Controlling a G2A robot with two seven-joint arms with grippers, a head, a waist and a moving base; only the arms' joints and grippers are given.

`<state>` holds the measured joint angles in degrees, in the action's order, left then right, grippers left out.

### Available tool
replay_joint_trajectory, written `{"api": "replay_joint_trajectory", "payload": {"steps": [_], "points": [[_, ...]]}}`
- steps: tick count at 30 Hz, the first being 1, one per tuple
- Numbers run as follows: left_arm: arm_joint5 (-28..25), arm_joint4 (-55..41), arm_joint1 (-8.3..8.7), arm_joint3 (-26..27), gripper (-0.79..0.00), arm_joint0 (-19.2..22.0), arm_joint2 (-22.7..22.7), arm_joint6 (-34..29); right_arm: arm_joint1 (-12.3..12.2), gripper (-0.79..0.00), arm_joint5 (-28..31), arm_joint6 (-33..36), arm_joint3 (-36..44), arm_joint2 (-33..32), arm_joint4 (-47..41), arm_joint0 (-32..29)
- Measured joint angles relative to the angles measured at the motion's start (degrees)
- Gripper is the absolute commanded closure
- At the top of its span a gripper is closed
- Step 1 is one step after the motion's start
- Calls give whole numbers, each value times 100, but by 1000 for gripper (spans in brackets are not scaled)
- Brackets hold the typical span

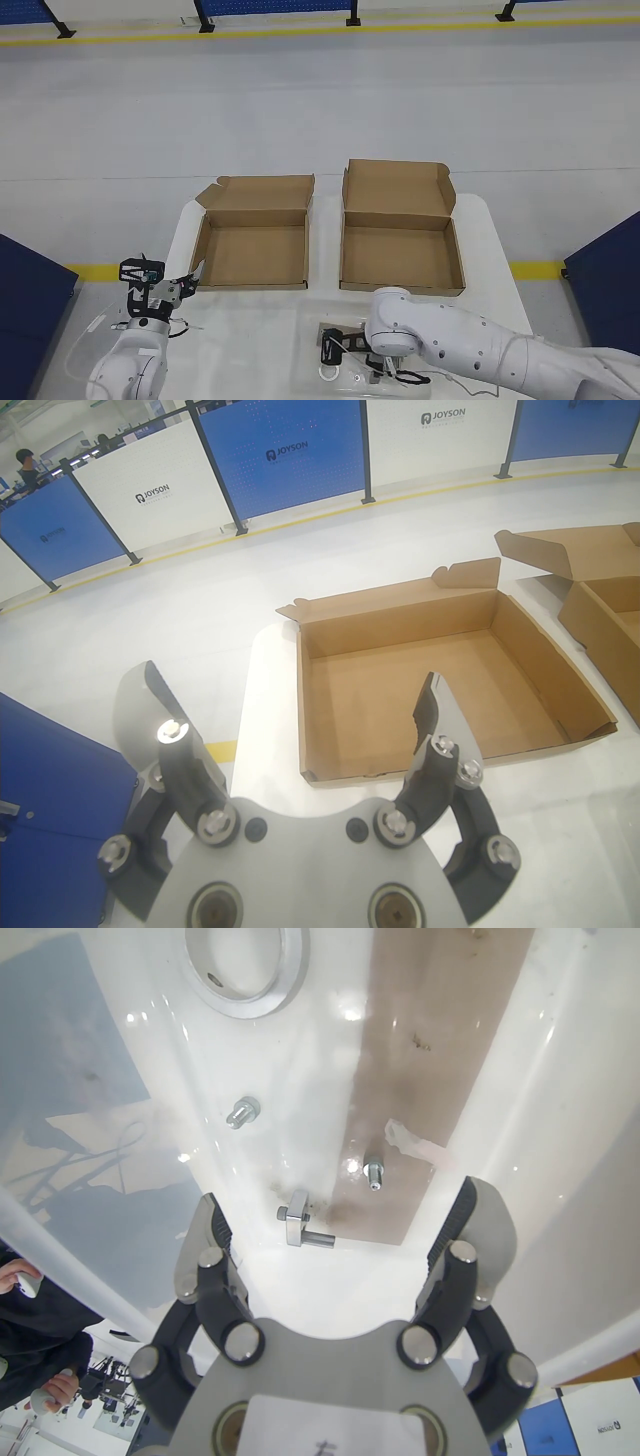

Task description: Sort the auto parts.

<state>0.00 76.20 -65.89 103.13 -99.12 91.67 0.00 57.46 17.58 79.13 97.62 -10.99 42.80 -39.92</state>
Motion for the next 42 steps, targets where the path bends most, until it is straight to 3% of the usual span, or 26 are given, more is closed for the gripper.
{"api": "replay_joint_trajectory", "payload": {"steps": [17, 24, 27, 30, 36, 42], "points": [[0, 0, 0, 0, -785, 0, 0, 0, -18, -339, -73, -41, -23, -277, 272, -227], [0, 0, 0, 0, -785, 0, 0, 0, -15, -252, -49, -46, -66, -361, 344, -325], [0, 0, 0, 0, -785, 0, 0, 0, -8, -200, -15, -43, -92, -396, 356, -355], [0, 0, 0, 0, -785, 0, 0, 0, 3, 0, 16, -44, -125, -428, 365, -383], [0, 0, 0, 0, -785, 0, 0, 0, 14, 0, -11, 30, -107, -518, 385, -421], [0, 0, 0, 0, -785, 0, 0, 0, -130, 0, -150, 442, 409, -785, 359, -480]]}}
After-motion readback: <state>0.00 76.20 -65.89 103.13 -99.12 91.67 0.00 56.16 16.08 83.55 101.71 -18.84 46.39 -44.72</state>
